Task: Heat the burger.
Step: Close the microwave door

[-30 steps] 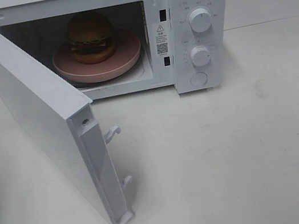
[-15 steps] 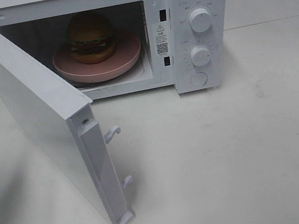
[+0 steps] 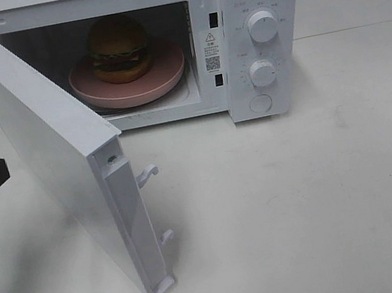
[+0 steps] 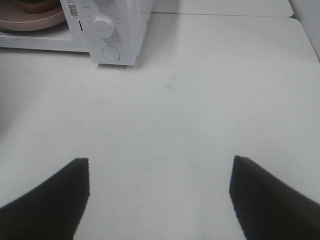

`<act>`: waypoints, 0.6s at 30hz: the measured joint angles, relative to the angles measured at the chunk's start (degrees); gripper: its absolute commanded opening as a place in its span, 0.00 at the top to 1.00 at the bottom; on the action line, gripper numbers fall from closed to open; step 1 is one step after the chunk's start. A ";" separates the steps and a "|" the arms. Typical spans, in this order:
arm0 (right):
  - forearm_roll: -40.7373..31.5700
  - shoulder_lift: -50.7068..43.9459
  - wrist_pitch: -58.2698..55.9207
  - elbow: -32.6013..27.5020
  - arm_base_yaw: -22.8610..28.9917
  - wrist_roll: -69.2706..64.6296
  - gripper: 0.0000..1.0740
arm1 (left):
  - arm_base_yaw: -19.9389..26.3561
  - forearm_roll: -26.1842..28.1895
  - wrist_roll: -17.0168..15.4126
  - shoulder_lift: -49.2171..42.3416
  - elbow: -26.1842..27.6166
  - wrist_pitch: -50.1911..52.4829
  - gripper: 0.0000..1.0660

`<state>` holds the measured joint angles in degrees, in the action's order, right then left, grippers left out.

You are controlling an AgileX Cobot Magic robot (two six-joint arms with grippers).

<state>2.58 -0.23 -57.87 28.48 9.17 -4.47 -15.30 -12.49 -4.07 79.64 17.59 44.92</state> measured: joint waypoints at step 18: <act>0.00 0.00 0.00 0.00 0.00 0.00 0.29 | -8.37 9.51 -0.52 7.56 6.59 0.34 1.00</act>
<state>2.58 -0.23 -57.87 28.48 9.17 -4.47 -23.66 -2.98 -4.58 87.20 24.18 45.26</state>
